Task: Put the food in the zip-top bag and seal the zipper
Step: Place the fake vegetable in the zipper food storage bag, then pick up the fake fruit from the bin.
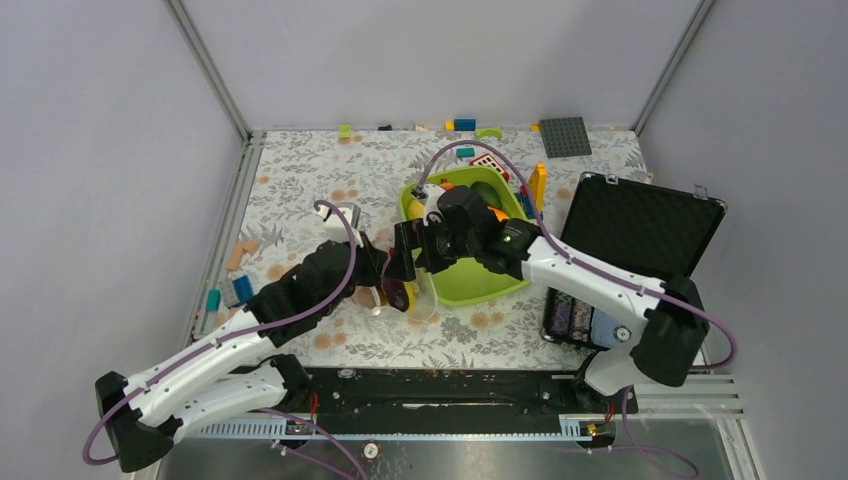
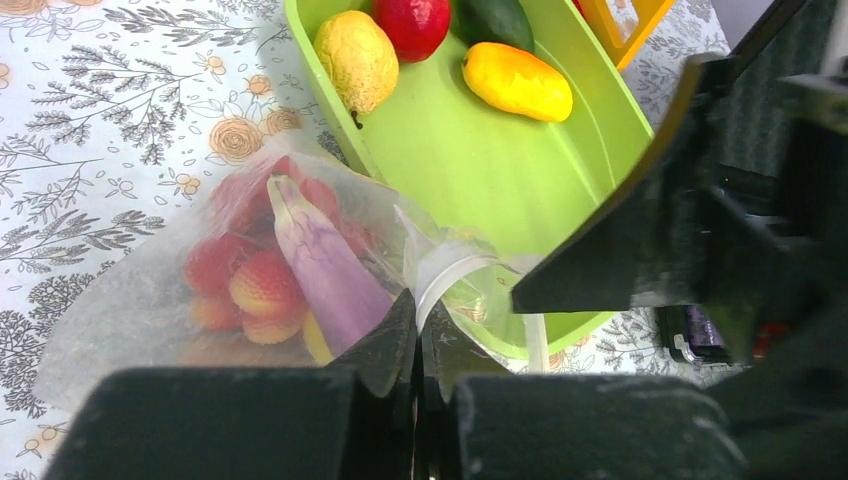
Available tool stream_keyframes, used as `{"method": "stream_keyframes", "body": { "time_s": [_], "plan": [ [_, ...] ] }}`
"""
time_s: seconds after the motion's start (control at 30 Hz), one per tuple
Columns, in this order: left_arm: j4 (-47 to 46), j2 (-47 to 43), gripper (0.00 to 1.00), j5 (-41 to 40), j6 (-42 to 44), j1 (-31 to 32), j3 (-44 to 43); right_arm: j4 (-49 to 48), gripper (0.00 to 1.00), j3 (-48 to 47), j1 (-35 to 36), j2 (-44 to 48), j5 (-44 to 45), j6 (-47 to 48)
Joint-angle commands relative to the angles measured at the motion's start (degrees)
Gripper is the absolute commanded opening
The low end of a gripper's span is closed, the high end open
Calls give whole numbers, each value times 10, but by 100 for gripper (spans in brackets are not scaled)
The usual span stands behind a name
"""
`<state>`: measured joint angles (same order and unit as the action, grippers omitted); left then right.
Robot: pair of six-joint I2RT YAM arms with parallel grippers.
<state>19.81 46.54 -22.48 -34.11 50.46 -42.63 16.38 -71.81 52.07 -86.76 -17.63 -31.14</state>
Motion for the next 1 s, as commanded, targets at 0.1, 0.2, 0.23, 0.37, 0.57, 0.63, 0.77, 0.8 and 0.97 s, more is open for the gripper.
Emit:
{"method": "stream_keyframes", "body": {
  "time_s": [0.1,0.2,0.23,0.37,0.57,0.63,0.77,0.8,0.97],
  "plan": [
    [1,-14,0,-54,-21,3,-17,-47,100,47,1,104,129,68],
    [2,-19,0,-63,-23,4,-15,-47,100,67,-8,123,201,88],
    [4,-21,0,-66,-24,4,-15,-45,100,70,-15,124,212,93],
    [9,-24,0,-73,-26,3,-16,-29,100,65,-58,106,203,117],
    [13,-28,0,-79,-27,4,-16,4,99,8,-100,23,246,261],
    [13,-29,0,-85,-26,4,-15,9,100,-8,-106,-8,279,333],
    [15,-31,0,-87,-24,4,-16,10,100,-43,-122,-79,340,423],
    [15,-32,0,-89,-23,4,-16,14,100,-55,-131,-96,351,441],
    [17,-32,0,-90,-21,4,-17,34,100,-102,-156,-161,356,531]
  ]
}}
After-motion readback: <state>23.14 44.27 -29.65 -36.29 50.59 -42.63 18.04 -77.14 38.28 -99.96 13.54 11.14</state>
